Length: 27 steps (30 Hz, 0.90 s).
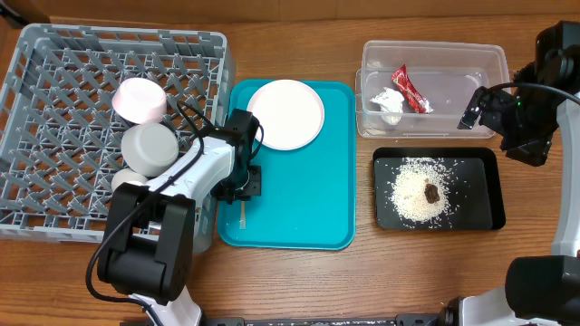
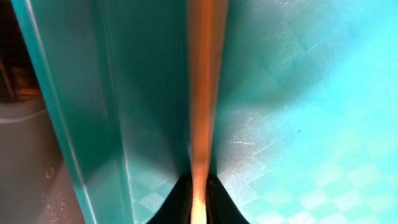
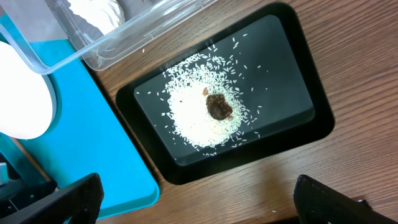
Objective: Sort waste into correct bins and load items into the dishwasher
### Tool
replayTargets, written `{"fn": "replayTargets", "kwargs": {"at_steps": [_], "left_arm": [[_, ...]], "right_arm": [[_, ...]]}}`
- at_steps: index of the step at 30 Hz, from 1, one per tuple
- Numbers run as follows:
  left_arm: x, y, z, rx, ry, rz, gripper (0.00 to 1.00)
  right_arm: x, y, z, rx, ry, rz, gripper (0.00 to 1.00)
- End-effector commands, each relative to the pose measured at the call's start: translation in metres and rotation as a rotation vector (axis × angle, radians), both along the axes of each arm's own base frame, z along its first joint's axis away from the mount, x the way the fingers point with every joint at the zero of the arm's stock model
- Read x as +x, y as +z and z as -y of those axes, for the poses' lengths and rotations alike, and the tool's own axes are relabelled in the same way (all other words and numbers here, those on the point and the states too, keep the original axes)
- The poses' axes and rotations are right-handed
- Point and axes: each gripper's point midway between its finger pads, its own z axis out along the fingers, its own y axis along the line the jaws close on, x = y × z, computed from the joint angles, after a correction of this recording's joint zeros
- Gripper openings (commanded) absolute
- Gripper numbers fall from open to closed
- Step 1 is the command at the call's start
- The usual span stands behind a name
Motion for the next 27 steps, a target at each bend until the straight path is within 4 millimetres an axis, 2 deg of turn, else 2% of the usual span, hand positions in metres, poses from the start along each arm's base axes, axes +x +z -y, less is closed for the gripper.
{"fn": "replayTargets", "kwargs": {"at_steps": [1, 5, 7, 14, 18, 21, 23, 27], "left_arm": [[-0.009, -0.009, -0.003, 0.010, 0.003, -0.027, 0.04], [-0.002, 0.005, 0.003, -0.016, 0.005, -0.026, 0.04], [0.007, 0.021, 0.010, -0.047, 0.007, -0.003, 0.04], [0.041, 0.095, 0.015, -0.068, -0.024, 0.150, 0.04], [0.057, 0.141, -0.002, -0.001, -0.033, 0.250, 0.04], [0.069, 0.164, -0.021, 0.055, -0.045, 0.313, 0.04], [0.078, 0.172, -0.036, 0.103, -0.048, 0.343, 0.04], [0.093, 0.175, -0.065, 0.171, -0.065, 0.382, 0.04]], "right_arm": [[0.000, 0.003, 0.001, -0.013, 0.004, 0.015, 1.00], [0.000, 0.003, 0.001, -0.013, 0.004, 0.014, 1.00], [0.000, 0.003, 0.001, -0.013, 0.004, 0.014, 1.00], [0.000, 0.003, 0.001, -0.013, 0.004, 0.012, 1.00], [0.000, 0.003, 0.001, -0.013, 0.004, 0.013, 1.00], [0.000, 0.003, 0.001, -0.013, 0.004, 0.014, 1.00], [0.000, 0.003, 0.001, -0.013, 0.004, 0.013, 1.00], [0.000, 0.003, 0.001, -0.013, 0.004, 0.014, 1.00]]}}
